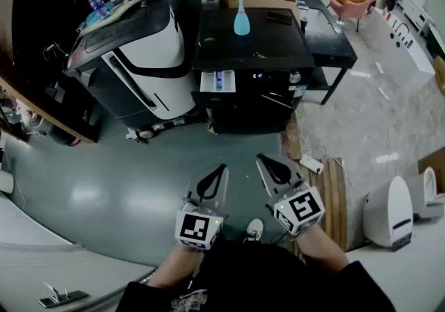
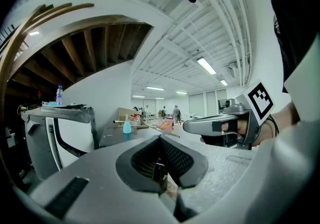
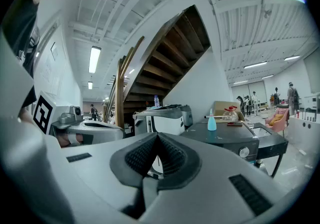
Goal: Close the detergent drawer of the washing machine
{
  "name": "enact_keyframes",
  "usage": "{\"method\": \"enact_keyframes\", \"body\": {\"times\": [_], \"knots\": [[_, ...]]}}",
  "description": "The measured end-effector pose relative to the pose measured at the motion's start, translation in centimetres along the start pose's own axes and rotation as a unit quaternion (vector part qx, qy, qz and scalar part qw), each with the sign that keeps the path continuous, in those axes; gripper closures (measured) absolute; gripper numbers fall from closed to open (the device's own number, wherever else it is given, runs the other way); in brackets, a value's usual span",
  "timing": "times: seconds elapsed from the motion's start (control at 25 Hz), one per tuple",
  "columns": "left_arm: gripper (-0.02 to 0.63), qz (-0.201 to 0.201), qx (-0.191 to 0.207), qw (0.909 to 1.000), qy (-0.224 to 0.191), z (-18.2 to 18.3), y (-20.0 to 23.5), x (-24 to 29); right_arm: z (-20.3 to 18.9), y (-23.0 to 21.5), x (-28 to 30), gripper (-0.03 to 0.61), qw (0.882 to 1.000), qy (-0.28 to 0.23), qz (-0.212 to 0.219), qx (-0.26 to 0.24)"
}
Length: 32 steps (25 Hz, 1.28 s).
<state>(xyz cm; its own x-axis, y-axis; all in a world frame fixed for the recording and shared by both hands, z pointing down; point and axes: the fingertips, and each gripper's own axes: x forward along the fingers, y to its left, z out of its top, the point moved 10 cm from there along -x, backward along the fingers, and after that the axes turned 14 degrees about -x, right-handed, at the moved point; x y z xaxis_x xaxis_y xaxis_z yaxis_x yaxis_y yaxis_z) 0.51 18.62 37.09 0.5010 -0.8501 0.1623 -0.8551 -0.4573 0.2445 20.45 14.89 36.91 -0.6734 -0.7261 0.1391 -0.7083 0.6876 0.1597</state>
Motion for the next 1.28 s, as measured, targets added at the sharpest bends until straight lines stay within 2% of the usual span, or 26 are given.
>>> {"method": "enact_keyframes", "body": {"times": [0.28,0.68,0.88,1.08,1.28], "knots": [[0.611,0.005,-0.009,0.9999,-0.002,0.0,0.4,0.1,-0.4,-0.2,0.5,0.581,0.999,-0.028,0.005,-0.024],[0.61,0.011,0.0,0.9999,-0.002,0.2,1.4,-0.4,0.1,0.8,1.4,0.578,1.0,-0.009,0.003,-0.003],[0.61,0.011,-0.003,0.9999,0.001,0.7,2.7,-0.8,0.3,1.3,2.5,0.578,1.0,-0.007,0.004,0.002],[0.609,0.015,-0.011,0.9998,0.001,1.3,4.9,-1.5,0.6,1.9,4.6,0.578,0.999,-0.037,0.009,-0.015],[0.61,0.017,-0.015,0.9997,-0.002,2.1,7.4,-2.2,1.5,2.9,6.7,0.578,0.999,-0.037,0.007,-0.015]]}}
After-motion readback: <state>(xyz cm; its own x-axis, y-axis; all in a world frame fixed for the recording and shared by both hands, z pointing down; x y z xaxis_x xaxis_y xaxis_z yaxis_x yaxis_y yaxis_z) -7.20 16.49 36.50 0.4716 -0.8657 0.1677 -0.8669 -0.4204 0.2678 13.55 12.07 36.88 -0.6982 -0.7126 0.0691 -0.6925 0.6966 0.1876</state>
